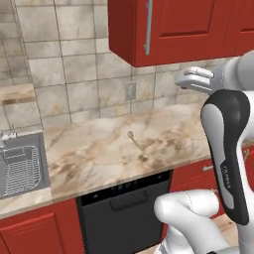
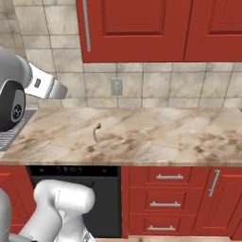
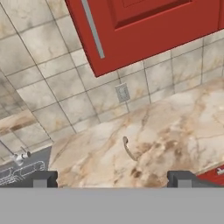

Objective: Organize the utensils by type. Pick up the wooden spoons from the counter and place them in the open cabinet. Then pick up the metallic utensils from the counter and place them in the open drawer.

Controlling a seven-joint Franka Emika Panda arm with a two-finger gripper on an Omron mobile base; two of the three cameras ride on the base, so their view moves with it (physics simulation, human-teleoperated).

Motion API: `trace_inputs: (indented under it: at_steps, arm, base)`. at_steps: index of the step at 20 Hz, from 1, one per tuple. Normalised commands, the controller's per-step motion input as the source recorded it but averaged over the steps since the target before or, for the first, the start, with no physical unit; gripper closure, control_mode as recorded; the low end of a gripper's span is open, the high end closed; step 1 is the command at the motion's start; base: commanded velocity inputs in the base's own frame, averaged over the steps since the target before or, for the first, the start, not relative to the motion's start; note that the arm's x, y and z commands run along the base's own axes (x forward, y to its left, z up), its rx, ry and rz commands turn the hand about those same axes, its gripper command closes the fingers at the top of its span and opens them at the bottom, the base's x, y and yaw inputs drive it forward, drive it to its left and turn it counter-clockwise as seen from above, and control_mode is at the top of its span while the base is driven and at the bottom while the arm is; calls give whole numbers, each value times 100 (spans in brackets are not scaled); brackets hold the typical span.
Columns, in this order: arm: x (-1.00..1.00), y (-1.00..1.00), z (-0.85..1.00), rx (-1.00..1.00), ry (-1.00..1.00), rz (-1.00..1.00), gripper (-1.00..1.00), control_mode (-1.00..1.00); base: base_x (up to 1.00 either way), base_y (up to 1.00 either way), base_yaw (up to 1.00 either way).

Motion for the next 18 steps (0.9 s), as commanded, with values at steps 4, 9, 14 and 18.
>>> trace_inputs:
  at_steps: [4, 9, 14, 18]
  arm:
    - [0, 0, 0, 0, 0, 0, -100, 100]
    - [0, 0, 0, 0, 0, 0, -100, 100]
    - [0, 0, 0, 0, 0, 0, -100, 100]
    - [0, 0, 0, 0, 0, 0, -100, 100]
  base:
    - [38, 18, -9]
    - [89, 25, 10]
    - [68, 11, 14]
    - [3, 0, 0]
